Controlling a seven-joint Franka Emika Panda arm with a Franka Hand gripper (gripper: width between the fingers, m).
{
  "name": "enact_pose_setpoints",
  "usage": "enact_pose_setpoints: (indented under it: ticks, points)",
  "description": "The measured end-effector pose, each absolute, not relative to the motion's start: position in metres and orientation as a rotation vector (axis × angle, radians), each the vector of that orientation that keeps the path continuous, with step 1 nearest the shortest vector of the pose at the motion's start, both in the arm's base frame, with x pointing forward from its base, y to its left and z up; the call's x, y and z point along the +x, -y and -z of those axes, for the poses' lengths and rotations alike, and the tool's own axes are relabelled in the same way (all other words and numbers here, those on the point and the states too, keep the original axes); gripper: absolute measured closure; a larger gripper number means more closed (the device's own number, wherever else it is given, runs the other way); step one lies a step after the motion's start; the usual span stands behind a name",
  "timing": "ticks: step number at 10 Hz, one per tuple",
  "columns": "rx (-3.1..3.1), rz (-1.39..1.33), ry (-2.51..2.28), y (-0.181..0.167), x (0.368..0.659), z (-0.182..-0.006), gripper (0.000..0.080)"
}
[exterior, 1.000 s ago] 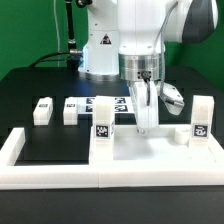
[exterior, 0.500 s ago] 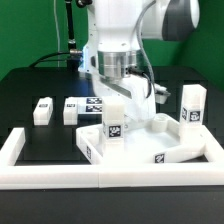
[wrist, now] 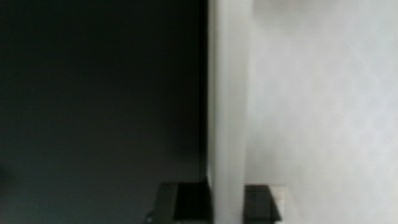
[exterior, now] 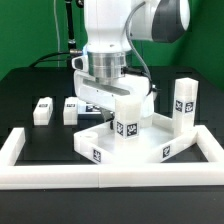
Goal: Assemble desk
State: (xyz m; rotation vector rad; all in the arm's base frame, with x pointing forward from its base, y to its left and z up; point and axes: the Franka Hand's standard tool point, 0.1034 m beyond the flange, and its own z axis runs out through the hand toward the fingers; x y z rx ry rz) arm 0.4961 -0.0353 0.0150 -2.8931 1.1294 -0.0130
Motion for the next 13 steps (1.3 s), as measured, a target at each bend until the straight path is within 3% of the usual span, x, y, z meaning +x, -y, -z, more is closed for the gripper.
enact_pose_setpoints:
  ticks: [3, 7, 9, 13]
  points:
    - [-3.044, 0.024, -0.629, 0.043, 0.517, -0.019, 0.0742]
    - [-3.111, 0.016, -0.306, 0.048, 0.516, -0.017, 0.0742]
    - [-3.138, 0.073, 0.201, 0.051, 0.542, -0.024, 0.0742]
    - [-3.108, 0.052, 0.63, 0.057, 0.542, -0.023, 0.0742]
